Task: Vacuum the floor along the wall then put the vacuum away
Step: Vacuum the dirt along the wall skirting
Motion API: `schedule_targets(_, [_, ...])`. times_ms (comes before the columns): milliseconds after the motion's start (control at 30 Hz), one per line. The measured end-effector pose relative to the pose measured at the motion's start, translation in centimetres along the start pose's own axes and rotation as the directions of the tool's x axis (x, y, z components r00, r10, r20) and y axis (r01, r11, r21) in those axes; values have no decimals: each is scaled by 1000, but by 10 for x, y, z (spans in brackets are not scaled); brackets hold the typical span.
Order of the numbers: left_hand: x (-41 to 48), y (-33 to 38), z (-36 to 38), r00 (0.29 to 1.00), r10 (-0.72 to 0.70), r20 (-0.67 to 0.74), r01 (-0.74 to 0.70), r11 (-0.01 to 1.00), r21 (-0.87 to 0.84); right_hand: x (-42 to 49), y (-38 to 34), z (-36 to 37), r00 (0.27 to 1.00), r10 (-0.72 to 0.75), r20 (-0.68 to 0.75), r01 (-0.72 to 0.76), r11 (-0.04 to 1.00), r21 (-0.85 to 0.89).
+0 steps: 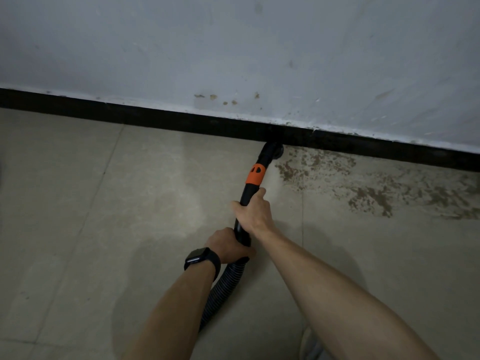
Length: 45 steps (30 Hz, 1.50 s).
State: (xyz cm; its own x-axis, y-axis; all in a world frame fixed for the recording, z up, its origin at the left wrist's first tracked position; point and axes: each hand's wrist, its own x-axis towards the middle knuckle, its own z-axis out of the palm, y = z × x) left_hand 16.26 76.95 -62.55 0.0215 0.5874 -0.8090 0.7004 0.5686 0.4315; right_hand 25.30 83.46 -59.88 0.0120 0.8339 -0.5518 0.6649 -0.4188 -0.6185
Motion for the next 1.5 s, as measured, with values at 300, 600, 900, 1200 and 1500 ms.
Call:
schedule_targets(300, [-12, -5, -28, 993, -41, 110, 50, 996, -73, -11, -28, 10, 1000, 25, 2, -24, 997, -76])
schedule_targets(600, [-34, -30, -48, 959, -97, 267, 107, 994, -23, -44, -36, 30, 988, 148, -52, -150, 987, -50])
schedule_targets(900, [-51, -48, -32, 955, -149, 257, 117, 984, 136, -77, -8, 50, 977, 189, -98, -173, 973, 150])
schedule_targets(1200, [-44, -41, -44, 998, -53, 36, 41, 960, 279, -50, -29, 49, 937, 348, 23, -264, 664, 699])
schedule_targets(1500, [-39, -41, -38, 1000, 17, -25, -14, 992, 129, -24, -31, 54, 950, 312, -19, -212, 688, 694])
